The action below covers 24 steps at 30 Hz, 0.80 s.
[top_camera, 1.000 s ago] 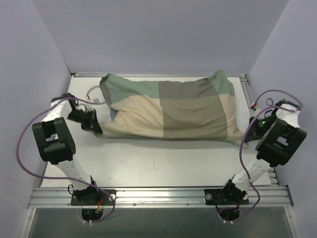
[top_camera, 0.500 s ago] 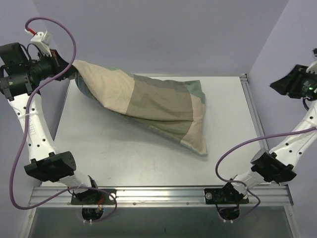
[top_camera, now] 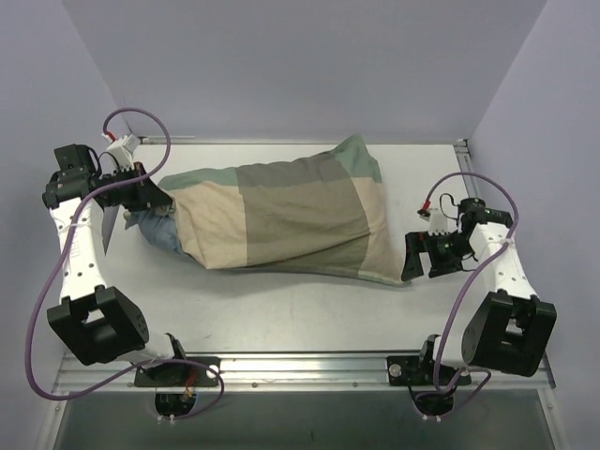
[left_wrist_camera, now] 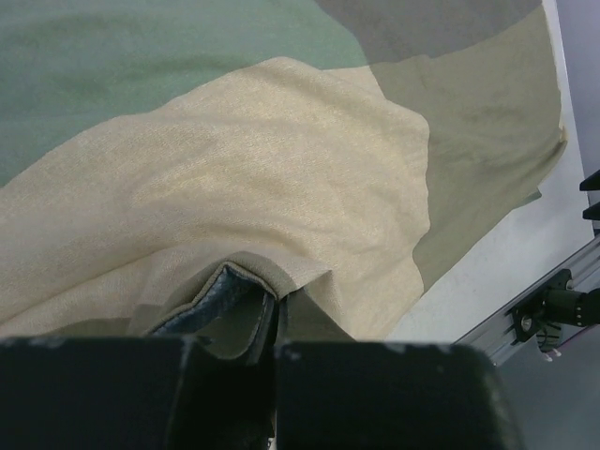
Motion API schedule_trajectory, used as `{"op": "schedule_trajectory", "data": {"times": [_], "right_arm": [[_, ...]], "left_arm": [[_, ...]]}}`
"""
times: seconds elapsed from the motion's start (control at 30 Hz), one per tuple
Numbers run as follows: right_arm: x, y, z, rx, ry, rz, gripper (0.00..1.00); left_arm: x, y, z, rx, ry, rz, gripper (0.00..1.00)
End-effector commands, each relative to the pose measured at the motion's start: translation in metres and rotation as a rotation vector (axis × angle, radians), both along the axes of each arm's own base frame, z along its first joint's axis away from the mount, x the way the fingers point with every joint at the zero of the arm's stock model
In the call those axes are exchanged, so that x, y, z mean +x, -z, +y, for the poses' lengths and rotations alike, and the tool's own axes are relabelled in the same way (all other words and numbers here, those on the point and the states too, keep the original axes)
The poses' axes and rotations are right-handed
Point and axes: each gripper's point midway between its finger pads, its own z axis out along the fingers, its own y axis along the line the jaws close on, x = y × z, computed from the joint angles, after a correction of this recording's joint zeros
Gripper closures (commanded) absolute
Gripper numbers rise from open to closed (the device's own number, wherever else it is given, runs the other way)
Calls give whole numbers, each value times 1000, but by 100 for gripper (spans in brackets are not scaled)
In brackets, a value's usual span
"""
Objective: Put the pillow into the pillowcase
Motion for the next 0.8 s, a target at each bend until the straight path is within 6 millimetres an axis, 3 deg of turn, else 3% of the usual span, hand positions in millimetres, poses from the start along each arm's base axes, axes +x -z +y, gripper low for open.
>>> {"op": "schedule_trajectory", "data": {"times": [0.0, 0.17, 0.27, 0.43, 0.47, 0.53, 0.57, 0.6, 0.63, 0.67, 0.7, 0.77], "right_arm": [[41, 12, -22, -158, -53, -198, 0], [53, 54, -7, -225, -209, -198, 0], [72, 65, 13, -247, -287, -228, 0], [83, 72, 53, -219, -434, -244, 2], [82, 75, 57, -216, -452, -238, 6], [82, 70, 65, -182, -458, -225, 53], [84, 65, 65, -168, -443, -215, 82], [93, 49, 68, -138, -411, -238, 100], [91, 36, 57, -101, -334, -221, 100], [97, 6, 52, -69, -281, -301, 100], [100, -22, 57, 16, -247, -364, 100], [119, -110, 18, 38, -48, -584, 100]], "left_arm": [[1, -11, -1, 35, 42, -72, 100], [0, -6, 1, 48, 43, -62, 100], [-1, -1, 1, 49, 40, -47, 100], [-3, -1, 3, 70, 31, -49, 100], [-2, -2, 4, 74, 29, -52, 100], [-1, -2, 6, 80, 26, -52, 100], [1, -6, 7, 87, 24, -64, 100], [3, -9, 9, 91, 18, -71, 100], [4, -14, 9, 82, 15, -78, 100], [6, -22, 10, 81, 10, -96, 100], [11, -45, 13, 95, 3, -153, 100], [21, -73, 16, 103, -16, -212, 100]]}}
